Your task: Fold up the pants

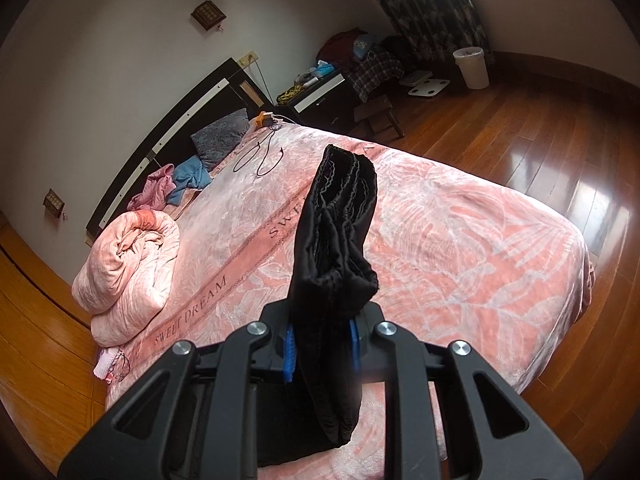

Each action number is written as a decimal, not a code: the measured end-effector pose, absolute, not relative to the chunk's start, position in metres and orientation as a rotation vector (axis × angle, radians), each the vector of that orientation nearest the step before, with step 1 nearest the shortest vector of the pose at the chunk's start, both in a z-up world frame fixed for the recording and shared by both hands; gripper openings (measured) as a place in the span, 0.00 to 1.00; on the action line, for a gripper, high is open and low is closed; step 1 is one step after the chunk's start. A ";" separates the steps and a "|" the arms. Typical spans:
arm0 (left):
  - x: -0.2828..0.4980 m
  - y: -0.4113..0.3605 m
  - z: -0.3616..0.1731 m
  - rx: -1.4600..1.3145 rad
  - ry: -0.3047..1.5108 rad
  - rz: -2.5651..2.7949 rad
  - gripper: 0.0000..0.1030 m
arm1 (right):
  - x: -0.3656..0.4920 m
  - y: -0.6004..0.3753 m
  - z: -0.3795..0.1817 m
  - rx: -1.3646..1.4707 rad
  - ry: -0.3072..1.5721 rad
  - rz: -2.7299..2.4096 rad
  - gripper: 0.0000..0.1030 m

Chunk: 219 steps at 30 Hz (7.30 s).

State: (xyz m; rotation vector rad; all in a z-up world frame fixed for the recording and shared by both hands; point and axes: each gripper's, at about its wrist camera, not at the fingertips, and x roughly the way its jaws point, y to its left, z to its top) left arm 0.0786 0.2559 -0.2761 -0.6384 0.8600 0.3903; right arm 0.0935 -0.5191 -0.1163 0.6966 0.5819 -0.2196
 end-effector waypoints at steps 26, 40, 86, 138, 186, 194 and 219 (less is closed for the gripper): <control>0.089 0.241 -0.277 -0.561 0.914 0.417 0.79 | 0.098 -0.462 -0.076 0.446 0.488 -0.114 0.18; 0.089 0.244 -0.278 -0.575 0.908 0.399 0.79 | 0.108 -0.435 -0.062 0.364 0.490 -0.100 0.18; 0.079 0.257 -0.287 -0.682 0.869 0.311 0.79 | 0.141 -0.315 -0.036 0.130 0.531 -0.026 0.18; 0.072 0.268 -0.293 -0.749 0.851 0.254 0.79 | 0.181 -0.176 -0.107 -0.143 0.713 0.067 0.18; 0.070 0.271 -0.296 -0.771 0.856 0.226 0.80 | 0.163 -0.060 -0.250 -0.682 0.817 0.070 0.18; 0.069 0.270 -0.296 -0.772 0.857 0.225 0.80 | 0.145 -0.046 -0.279 -0.695 0.880 0.183 0.68; 0.068 0.272 -0.298 -0.816 0.841 0.202 0.82 | 0.182 -0.104 -0.240 -0.024 1.186 0.325 0.11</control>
